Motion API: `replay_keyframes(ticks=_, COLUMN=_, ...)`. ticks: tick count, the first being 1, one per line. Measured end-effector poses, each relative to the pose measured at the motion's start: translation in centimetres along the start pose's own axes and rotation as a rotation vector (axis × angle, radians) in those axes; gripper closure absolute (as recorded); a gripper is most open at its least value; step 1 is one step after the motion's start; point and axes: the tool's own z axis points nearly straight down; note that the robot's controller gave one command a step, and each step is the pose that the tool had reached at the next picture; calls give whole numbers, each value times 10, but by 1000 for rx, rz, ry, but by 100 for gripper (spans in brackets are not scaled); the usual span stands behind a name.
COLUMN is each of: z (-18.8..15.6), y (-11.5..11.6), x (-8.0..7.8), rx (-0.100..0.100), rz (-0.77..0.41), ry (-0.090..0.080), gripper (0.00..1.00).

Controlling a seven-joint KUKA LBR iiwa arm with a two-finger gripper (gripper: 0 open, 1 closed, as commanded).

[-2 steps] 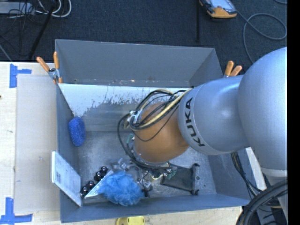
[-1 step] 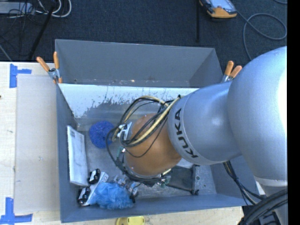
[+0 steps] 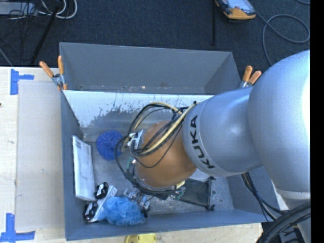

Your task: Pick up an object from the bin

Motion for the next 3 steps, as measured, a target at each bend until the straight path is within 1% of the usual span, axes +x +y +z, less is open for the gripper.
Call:
replay_keyframes(ticks=1, z=-58, y=-1, x=2, rx=-7, rz=-1, ry=12, gripper=100)
replay_keyframes(ticks=2, z=-87, y=-31, x=-6, rx=-1, rz=-1, ry=4, gripper=100)
replay_keyframes(ticks=3, z=-137, y=-18, x=-9, rx=-8, rz=-11, ry=12, gripper=100)
